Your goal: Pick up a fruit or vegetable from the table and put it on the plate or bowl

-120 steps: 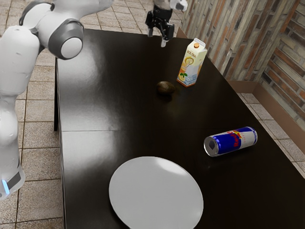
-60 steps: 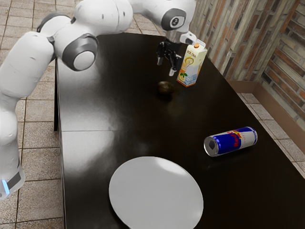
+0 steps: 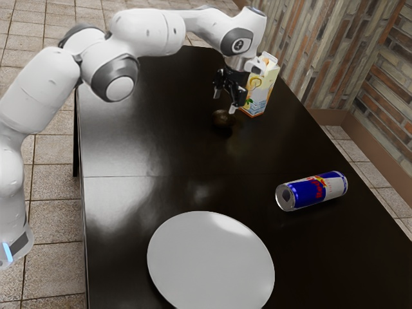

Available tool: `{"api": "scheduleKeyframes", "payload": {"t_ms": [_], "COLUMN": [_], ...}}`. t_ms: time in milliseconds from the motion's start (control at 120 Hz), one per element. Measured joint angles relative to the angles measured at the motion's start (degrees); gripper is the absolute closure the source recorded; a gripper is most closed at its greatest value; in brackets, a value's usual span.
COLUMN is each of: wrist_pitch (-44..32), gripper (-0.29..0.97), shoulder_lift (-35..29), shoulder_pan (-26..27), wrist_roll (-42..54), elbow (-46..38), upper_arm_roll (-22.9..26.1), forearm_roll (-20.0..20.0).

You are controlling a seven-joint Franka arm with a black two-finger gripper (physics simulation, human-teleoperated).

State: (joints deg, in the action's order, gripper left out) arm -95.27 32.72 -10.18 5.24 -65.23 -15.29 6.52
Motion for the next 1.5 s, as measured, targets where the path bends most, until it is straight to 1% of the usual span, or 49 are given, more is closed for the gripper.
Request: {"api": "scheduleKeyframes", "payload": {"t_ms": [817,858,958,1092,1133,1183,1283,1417,1500], "wrist_pitch": [-3.5,-3.6,-3.7,-3.6,-3.6,-3.5,-3.3,-2.5,-1.6], "gripper": [0.0,0.05,0.24,0.36,0.37,0.35,0.34,0.35,0.34], "shoulder_lift": [5.1,5.2,5.1,4.5,3.9,1.3,-6.9,-20.6,-29.2], "shoulder_pan": [0.0,0.0,-0.2,-0.1,-0.1,0.0,0.1,0.6,1.0], "wrist_roll": [0.0,-0.1,-0.1,-0.1,-0.1,-0.1,0.2,0.7,1.0], "elbow": [-0.3,-0.3,-0.2,-0.3,-0.4,-2.4,-8.7,-18.2,-24.6], "upper_arm_roll": [0.1,0.1,0.1,0.1,0.1,0.6,3.2,10.5,16.1], "forearm_roll": [2.2,2.6,2.9,2.7,2.6,2.4,1.1,-1.9,-3.7]}}
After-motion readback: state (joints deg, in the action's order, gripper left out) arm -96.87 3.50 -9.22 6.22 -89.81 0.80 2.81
